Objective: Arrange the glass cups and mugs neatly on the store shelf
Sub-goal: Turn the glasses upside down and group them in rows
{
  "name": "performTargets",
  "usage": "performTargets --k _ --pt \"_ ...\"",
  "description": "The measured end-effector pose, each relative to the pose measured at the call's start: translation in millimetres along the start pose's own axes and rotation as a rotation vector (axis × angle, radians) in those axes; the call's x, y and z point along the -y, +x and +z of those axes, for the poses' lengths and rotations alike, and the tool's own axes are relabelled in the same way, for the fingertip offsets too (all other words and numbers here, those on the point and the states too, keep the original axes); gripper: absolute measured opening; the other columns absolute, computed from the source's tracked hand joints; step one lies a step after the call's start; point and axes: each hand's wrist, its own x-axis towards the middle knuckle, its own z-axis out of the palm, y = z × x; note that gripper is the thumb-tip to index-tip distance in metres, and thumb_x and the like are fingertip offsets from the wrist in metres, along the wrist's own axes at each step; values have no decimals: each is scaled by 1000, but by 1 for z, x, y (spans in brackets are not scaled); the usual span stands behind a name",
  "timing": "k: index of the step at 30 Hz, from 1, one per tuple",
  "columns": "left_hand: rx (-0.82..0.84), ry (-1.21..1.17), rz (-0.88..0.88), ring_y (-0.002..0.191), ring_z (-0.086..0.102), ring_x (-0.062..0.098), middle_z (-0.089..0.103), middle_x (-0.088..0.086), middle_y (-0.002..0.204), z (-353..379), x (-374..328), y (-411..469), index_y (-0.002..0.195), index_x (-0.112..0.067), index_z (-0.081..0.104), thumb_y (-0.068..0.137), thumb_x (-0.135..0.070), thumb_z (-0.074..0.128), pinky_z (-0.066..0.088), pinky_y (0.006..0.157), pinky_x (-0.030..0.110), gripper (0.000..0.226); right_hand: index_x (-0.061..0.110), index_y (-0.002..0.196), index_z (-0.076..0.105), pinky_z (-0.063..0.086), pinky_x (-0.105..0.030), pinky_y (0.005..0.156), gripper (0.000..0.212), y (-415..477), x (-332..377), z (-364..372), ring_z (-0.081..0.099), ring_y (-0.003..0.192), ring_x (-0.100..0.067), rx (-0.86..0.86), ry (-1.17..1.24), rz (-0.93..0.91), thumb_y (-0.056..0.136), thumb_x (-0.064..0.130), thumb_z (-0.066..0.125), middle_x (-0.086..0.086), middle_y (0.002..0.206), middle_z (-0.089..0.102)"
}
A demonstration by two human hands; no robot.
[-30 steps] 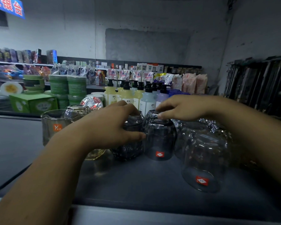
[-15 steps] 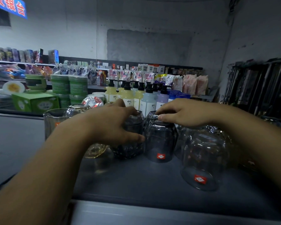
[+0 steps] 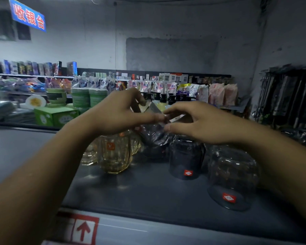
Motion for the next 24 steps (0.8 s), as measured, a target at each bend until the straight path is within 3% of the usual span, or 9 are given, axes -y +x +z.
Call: performTargets --k 4,8,13,16,18,24 --pt "-97 -308 -65 76 75 18 76 4 88 -4 7 -7 105 -14 66 71 -78 69 62 72 41 72 33 136 53 55 -37 97 84 1 21 5 67 106 -3 -67 137 49 62 71 69 14 125 62" --pt "-102 -588 -107 88 76 27 76 10 96 -1 8 -16 107 -6 66 83 -70 63 63 82 43 69 32 130 56 57 -38 96 76 9 34 17 70 104 -4 -218 360 69 65 62 82 11 117 72" --pt "-59 -283 51 80 69 10 73 1 92 -19 21 -25 99 -22 69 87 -76 43 56 75 31 62 31 125 54 60 -31 84 92 6 46 7 71 96 -4 -319 281 149 44 58 89 10 111 70" --pt "-56 -207 113 87 67 0 72 -11 95 -24 37 -31 108 -26 70 93 -70 44 53 78 25 54 33 123 58 58 -22 71 80 6 56 -3 71 90 -5 -231 110 146 52 49 92 10 105 70" --pt "-81 -185 148 89 67 -4 71 -15 97 -18 46 -35 113 -24 69 92 -61 52 53 74 14 45 34 125 60 54 -22 76 79 9 57 -7 68 94 -8 -163 24 162 54 45 93 12 109 68" --pt "-261 -159 295 94 67 1 71 -12 98 1 63 -42 106 -20 69 96 -34 67 56 86 28 18 31 135 57 44 -23 86 85 23 52 2 56 112 -10 22 -277 187 59 52 91 11 128 57"
